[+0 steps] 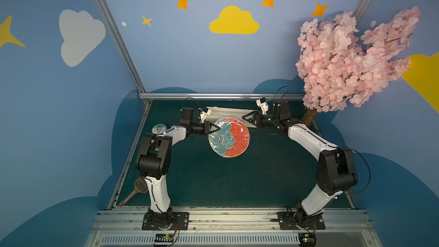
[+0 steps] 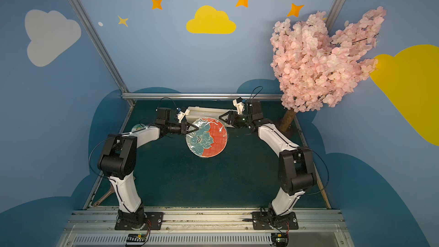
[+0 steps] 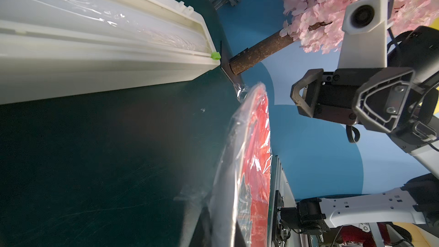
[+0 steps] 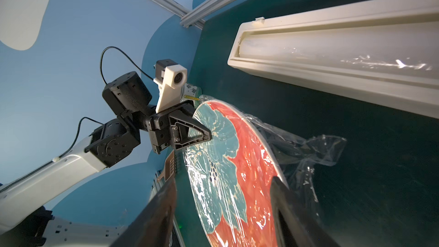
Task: Wrap the plate with plastic wrap
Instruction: Cover the plate with plastic wrap.
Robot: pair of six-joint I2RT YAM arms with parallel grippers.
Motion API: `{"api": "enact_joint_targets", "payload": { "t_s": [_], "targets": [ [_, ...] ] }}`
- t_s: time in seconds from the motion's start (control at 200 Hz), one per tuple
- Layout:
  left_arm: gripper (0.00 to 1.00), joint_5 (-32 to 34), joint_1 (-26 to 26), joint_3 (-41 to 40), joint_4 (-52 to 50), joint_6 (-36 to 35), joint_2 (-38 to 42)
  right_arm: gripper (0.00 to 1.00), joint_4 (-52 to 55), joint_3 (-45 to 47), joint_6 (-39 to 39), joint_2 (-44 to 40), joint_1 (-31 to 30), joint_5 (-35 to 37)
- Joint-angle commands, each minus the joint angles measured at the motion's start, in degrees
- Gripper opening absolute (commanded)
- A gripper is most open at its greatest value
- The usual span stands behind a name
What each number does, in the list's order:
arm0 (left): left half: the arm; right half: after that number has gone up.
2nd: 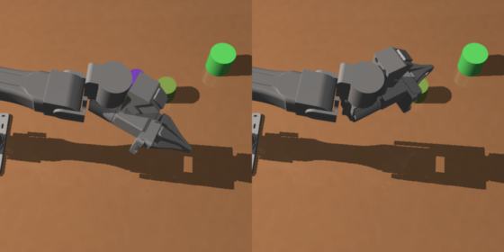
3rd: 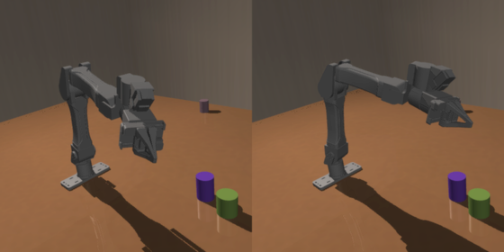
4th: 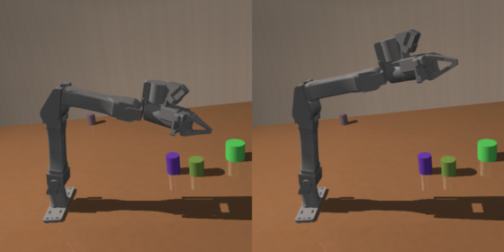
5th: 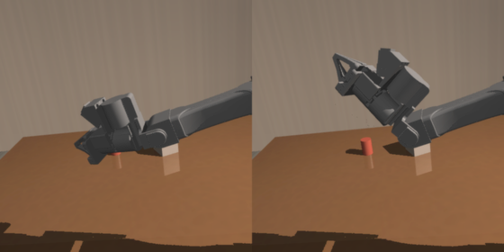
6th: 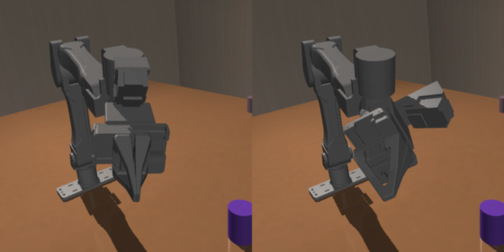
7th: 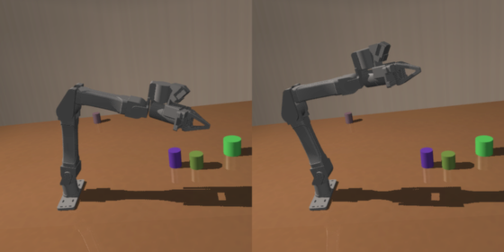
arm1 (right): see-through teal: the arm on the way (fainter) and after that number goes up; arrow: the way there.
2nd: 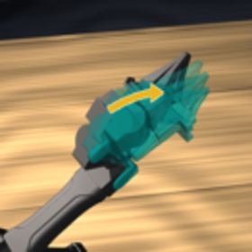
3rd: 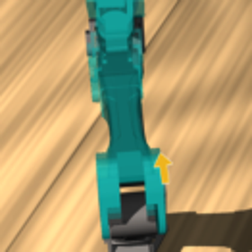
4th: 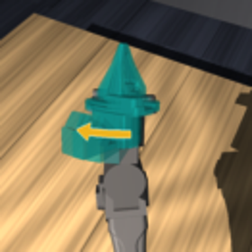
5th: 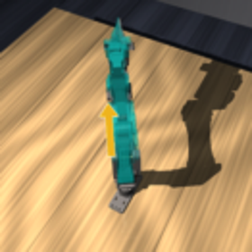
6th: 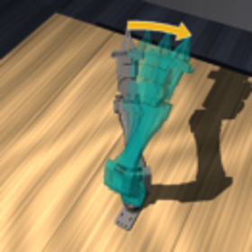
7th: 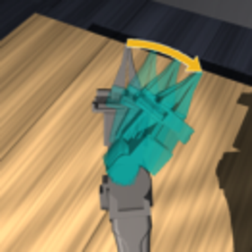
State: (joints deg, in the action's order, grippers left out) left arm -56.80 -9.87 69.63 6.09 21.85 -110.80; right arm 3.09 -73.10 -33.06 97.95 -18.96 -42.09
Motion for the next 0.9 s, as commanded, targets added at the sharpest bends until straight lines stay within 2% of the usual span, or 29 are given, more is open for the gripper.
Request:
{"api": "enact_joint_targets", "payload": {
  "t_s": [0.0, 0.325, 0.49, 0.676, 0.791, 0.896],
  "targets": [
    [0.03, -6.27, -0.23, 0.70, 3.97, 0.96, 2.51, 0.63, 2.03, -2.43, 2.50, 1.51, -0.79, -1.18],
    [0.03, -8.49, -0.24, 0.25, 6.72, 3.30, 3.75, 0.63, 4.85, -4.06, 6.22, 5.61, -1.00, -1.67],
    [0.03, -8.83, -0.22, 0.41, 7.68, 4.55, 4.19, 0.63, 4.06, -4.25, 5.75, 6.54, -1.09, -3.76],
    [0.03, -9.07, -0.15, 0.25, 7.81, 4.82, 4.75, 0.63, 4.38, -3.65, 6.17, 6.23, -0.91, -2.90],
    [0.03, -8.10, -0.15, 0.08, 8.85, 5.82, 5.16, 0.63, 2.02, -2.89, 3.87, 5.87, -1.31, -4.83],
    [0.03, -7.46, -0.15, -0.27, 14.17, 10.20, 4.98, 0.62, -3.47, -0.61, -0.84, 5.68, -2.51, -6.49]
  ]
}}
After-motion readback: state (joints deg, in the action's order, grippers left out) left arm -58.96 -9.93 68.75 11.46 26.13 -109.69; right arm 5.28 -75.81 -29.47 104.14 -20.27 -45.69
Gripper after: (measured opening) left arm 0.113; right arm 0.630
